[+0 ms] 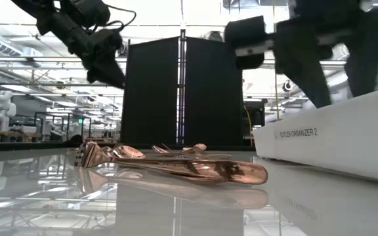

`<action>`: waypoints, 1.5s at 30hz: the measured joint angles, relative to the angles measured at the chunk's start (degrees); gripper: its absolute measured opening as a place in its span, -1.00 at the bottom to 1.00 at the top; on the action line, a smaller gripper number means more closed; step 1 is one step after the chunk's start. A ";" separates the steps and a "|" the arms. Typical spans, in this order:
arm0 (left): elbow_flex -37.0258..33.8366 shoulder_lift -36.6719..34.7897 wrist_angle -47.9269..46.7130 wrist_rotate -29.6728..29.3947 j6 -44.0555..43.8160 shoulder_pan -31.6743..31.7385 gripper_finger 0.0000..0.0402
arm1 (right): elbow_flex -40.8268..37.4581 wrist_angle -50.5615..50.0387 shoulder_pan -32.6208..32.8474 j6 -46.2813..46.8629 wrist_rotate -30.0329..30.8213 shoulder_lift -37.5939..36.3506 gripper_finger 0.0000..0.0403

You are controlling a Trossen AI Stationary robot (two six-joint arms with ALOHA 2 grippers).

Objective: Sort silverware
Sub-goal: Put the brown fork in the white silverware organizer

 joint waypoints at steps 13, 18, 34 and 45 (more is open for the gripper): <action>0.02 1.18 25.81 1.12 -5.17 -15.54 -0.14 | 0.28 -5.11 -7.17 23.02 13.34 -19.51 -0.50; 0.02 3.04 27.39 -3.31 -7.23 -20.93 -0.14 | 0.32 -7.06 -12.32 34.25 20.48 -26.75 -0.50; 3.92 3.58 4.50 -12.82 -24.75 -29.77 -0.14 | -0.49 -10.34 -31.57 55.51 25.47 -29.83 -0.50; 3.93 7.38 -6.41 -17.31 -31.59 -32.65 -0.14 | -1.88 -11.46 -35.42 61.04 25.07 -21.10 -0.50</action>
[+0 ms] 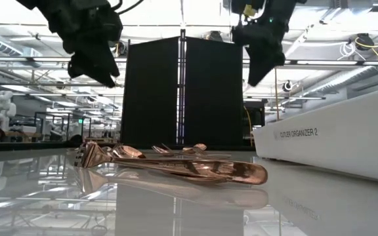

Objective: Sort silverware
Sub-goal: Put the brown fork in the white silverware organizer

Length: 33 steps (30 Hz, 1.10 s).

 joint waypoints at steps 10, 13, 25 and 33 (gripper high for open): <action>-0.04 6.10 3.42 9.78 6.71 4.02 -0.14 | -0.11 -6.50 -3.90 -6.66 -2.60 1.61 -0.50; -0.04 6.46 7.03 12.37 10.27 8.01 -0.14 | -0.09 -7.17 -6.92 -8.66 -4.66 0.15 -0.50; -0.04 6.44 8.45 13.86 19.82 22.83 -0.14 | -0.09 -7.63 -24.79 -13.45 -4.50 -1.62 -0.50; -0.04 6.44 8.42 13.88 23.43 25.62 -0.14 | -0.09 -4.77 -35.59 -10.77 -4.14 2.19 -0.50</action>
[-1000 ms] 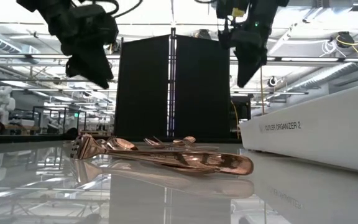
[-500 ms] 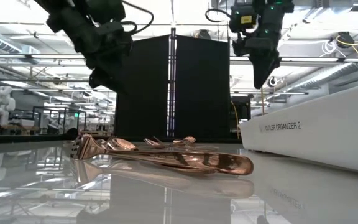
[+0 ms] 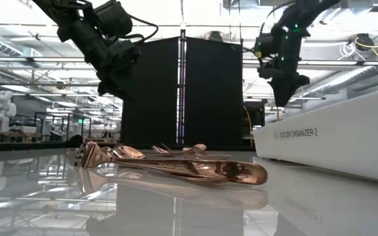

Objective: Sort silverware
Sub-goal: Put the brown fork in the white silverware organizer

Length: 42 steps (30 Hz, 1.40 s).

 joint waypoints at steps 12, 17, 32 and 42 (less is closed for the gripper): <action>0.00 0.00 -1.69 0.00 4.72 0.00 -0.14 | 0.00 -5.22 -3.57 7.07 13.10 7.86 -0.50; 0.00 0.00 -1.30 -0.31 6.14 0.00 -0.14 | 0.00 -3.46 -2.89 6.62 10.01 9.92 -0.50; 0.00 0.00 2.73 -0.41 6.46 0.44 -0.14 | -17.22 10.67 -2.73 8.53 8.35 5.25 -0.50; 0.00 0.00 3.15 -0.04 4.68 0.24 -0.14 | -22.27 16.03 -3.21 8.56 5.82 5.34 -0.50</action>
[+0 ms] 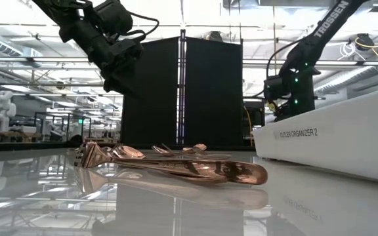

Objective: Sort silverware
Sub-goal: Put the brown fork in the white silverware organizer

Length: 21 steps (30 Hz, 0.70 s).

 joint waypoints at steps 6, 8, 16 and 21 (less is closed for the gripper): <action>0.00 0.00 -0.02 0.04 -0.14 0.00 -0.14 | -1.99 2.21 -0.03 -0.17 0.15 0.00 -0.50; 0.00 0.00 -0.02 0.04 -0.13 0.00 -0.14 | -2.90 2.50 -0.32 -0.40 0.41 0.00 -0.50; 0.00 0.00 0.04 0.06 -0.09 0.00 -0.14 | -2.87 3.26 0.13 -0.18 1.49 0.00 -0.84; 0.00 0.00 0.02 0.04 0.05 0.00 -0.14 | -2.87 3.85 0.15 -0.89 1.62 0.00 -0.95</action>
